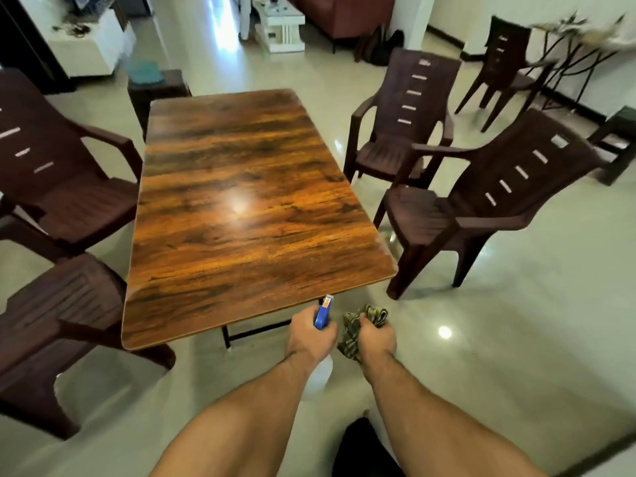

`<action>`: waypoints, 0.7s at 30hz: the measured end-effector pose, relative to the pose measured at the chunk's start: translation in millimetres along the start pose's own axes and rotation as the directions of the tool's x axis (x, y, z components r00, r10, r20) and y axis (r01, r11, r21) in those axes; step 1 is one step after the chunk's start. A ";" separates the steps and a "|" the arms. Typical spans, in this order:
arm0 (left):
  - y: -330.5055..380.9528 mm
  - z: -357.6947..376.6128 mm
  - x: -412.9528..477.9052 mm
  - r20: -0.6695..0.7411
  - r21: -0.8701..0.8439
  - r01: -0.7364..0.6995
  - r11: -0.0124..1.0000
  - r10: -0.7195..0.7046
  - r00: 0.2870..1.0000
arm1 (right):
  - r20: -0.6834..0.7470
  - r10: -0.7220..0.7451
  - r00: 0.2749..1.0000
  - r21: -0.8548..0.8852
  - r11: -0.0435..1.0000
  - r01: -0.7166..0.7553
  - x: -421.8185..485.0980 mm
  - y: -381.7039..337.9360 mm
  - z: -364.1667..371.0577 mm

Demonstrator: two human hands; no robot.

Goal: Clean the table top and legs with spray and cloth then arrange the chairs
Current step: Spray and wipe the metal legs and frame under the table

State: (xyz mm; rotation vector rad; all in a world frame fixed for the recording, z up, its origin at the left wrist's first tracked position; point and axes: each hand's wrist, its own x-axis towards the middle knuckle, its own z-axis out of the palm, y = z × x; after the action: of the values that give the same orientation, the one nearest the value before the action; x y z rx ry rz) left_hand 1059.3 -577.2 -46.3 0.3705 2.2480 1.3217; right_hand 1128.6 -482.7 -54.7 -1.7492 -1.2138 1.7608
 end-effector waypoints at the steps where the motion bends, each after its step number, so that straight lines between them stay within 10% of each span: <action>1: 7.9 6.0 3.2 0.005 -0.008 -0.013 1.000 0.013 1.000 | 0.001 -0.042 0.999 -0.037 0.998 0.042 11.4 -2.9 -4.2; 7: 54.8 69.7 43.4 0.013 0.040 -0.084 0.996 0.084 0.996 | -0.009 -0.175 0.985 -0.338 0.927 0.161 133.4 -32.5 -22.8; 21: 136.8 164.1 153.6 -0.285 0.009 0.222 0.975 -0.210 0.935 | 0.646 0.013 0.763 -0.681 0.463 0.568 227.6 -129.0 -12.7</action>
State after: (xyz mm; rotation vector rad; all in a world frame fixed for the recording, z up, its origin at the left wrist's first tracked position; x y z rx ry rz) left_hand 1018.0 -317.5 -36.5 -0.0593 2.4673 1.2796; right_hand 1066.3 -231.2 -93.1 -1.1677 -2.8888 1.5708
